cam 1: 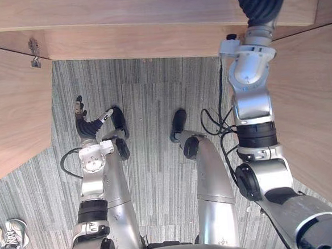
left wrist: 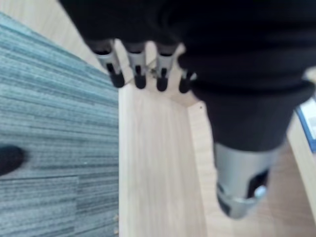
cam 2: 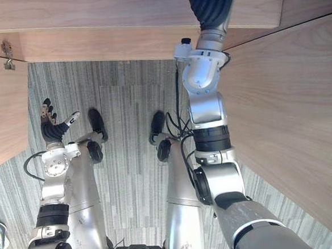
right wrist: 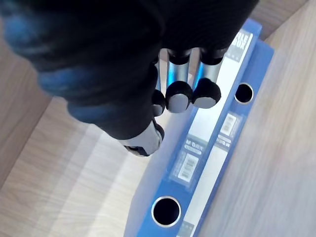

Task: Walk over to the cabinet, pick up the folder, carry it to the office cabinet, place the folder inside the office cabinet, then close the office cabinet door

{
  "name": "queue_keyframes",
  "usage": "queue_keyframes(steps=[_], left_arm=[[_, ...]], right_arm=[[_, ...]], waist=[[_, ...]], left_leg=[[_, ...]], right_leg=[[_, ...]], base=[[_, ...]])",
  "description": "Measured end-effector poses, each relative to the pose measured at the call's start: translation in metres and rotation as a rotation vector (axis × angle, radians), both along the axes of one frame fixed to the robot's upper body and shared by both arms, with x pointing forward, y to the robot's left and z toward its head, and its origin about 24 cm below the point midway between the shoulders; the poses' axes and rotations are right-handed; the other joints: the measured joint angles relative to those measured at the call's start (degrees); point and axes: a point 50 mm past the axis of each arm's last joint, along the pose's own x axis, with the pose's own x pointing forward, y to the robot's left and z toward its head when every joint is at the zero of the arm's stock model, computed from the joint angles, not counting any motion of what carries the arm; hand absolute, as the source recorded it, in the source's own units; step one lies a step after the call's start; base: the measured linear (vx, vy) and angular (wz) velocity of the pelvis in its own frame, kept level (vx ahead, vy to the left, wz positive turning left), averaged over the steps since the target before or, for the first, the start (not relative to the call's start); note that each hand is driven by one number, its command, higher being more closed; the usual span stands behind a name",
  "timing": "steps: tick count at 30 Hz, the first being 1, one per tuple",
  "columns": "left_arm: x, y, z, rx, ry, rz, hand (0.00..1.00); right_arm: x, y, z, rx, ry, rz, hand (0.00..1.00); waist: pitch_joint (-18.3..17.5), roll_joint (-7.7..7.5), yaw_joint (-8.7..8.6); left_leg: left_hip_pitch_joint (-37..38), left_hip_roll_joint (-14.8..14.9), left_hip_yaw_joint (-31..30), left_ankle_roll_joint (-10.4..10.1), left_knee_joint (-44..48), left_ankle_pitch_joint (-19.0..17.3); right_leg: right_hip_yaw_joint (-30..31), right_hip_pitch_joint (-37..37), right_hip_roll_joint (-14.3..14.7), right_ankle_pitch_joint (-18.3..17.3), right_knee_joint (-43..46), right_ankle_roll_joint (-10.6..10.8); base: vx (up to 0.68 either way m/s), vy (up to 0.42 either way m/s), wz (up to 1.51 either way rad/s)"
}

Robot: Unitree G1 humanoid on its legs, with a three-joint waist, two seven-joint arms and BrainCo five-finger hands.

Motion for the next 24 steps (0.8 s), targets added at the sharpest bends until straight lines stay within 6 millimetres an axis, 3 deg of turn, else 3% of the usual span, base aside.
queue_keyframes(steps=[13,24], left_arm=[[0.000,-0.004,0.001,-0.011,-0.012,0.006,0.00],[0.001,-0.008,0.002,-0.009,-0.026,0.002,0.00]], right_arm=[[0.019,0.033,0.025,-0.048,0.046,0.093,1.00],[0.030,0.035,0.035,-0.053,0.093,0.099,1.00]], waist=[[0.1,-0.07,0.44],[0.1,-0.08,0.31]], left_leg=[[-3.1,-0.7,-0.7,-0.3,1.7,-0.6],[-3.7,-1.8,-1.0,-0.4,0.3,0.2]], right_leg=[[-0.3,-3.0,-1.3,-1.8,2.9,0.1],[-1.1,-3.4,-2.3,-2.8,3.2,0.1]], base=[[-0.01,-0.001,0.03],[-0.01,-0.001,0.08]])
